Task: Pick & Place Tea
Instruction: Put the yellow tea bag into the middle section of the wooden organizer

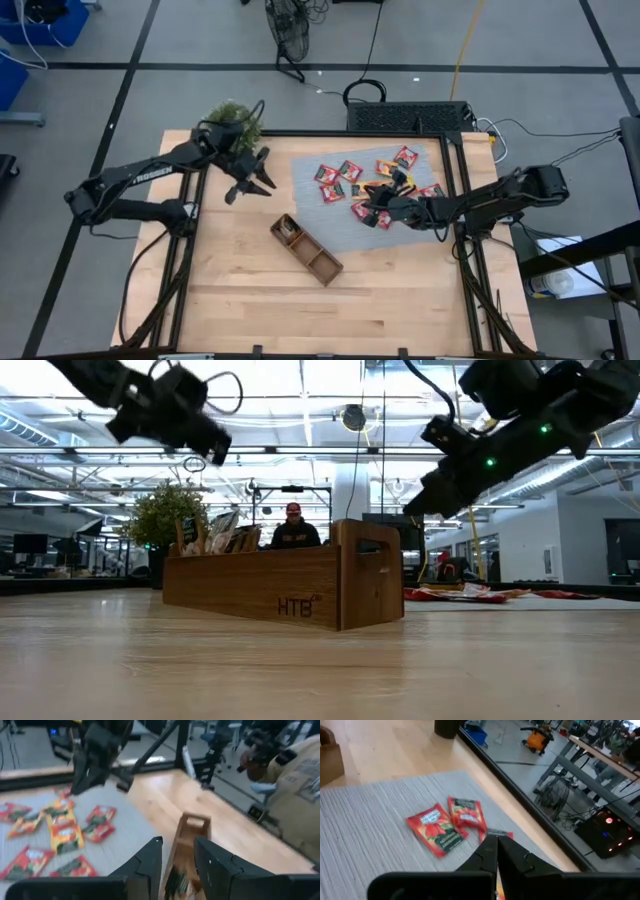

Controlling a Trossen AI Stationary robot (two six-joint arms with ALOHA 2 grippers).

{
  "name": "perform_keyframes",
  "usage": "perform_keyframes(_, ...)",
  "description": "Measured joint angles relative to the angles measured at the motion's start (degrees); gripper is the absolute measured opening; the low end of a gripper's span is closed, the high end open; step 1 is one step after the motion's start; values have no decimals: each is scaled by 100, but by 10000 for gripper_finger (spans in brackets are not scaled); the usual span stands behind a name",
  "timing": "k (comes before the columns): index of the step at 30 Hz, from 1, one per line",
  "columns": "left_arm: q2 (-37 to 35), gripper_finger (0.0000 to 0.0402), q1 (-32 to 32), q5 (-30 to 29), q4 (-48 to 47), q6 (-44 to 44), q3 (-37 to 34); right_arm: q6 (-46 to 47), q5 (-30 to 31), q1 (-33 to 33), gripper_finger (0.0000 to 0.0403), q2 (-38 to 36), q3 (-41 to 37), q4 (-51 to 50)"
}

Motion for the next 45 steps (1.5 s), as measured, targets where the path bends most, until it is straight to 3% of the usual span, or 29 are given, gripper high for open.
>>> perform_keyframes(6,-569,118,413,41,17,-93,-544,220,2,-34,0,-177,-271,-46)
perform_keyframes(12,-1804,118,696,-73,1041,-778,-1172,500,-490,-258,1,-373,-304,-478)
perform_keyframes(21,-3288,118,869,-1478,3078,-2220,-2585,927,-944,-793,28,-597,-304,-694)
perform_keyframes(27,-3448,118,865,-1547,3324,-2310,-2924,1790,-2747,-1684,80,-595,-199,-817)
perform_keyframes(33,-3421,118,861,-1552,3110,-2269,-3063,2654,-4028,-2438,148,-595,-137,-882)
perform_keyframes(38,-3421,118,861,-1553,3111,-2275,-3063,3823,-4416,-2626,172,-523,-132,-1150)
perform_keyframes(45,-3424,118,861,-1551,3112,-2275,-3063,4588,-4499,-2704,167,-295,-134,-1721)
